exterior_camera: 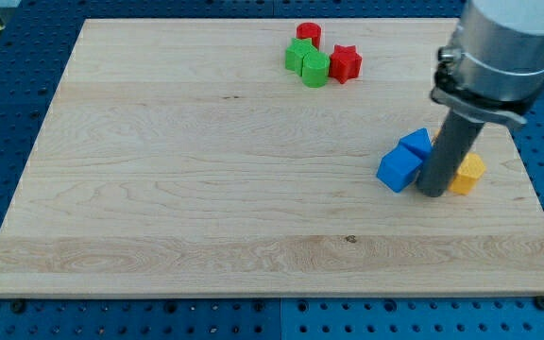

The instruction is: Move the yellow hexagon to the bottom side of the yellow heart

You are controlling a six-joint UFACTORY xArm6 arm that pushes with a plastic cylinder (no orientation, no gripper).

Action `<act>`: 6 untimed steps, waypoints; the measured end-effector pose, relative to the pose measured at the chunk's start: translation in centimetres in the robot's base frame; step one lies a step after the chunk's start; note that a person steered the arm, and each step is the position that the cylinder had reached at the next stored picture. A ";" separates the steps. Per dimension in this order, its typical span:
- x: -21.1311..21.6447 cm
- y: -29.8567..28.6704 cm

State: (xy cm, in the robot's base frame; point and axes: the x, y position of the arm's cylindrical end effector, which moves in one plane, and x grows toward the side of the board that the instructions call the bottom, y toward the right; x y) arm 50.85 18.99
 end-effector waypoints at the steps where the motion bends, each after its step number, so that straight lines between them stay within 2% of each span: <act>1: 1.7 5.2; 2: 4.9 8.2; 3: 3.4 12.7; 4: -1.4 10.5; 5: -3.0 6.1; 6: -2.6 5.3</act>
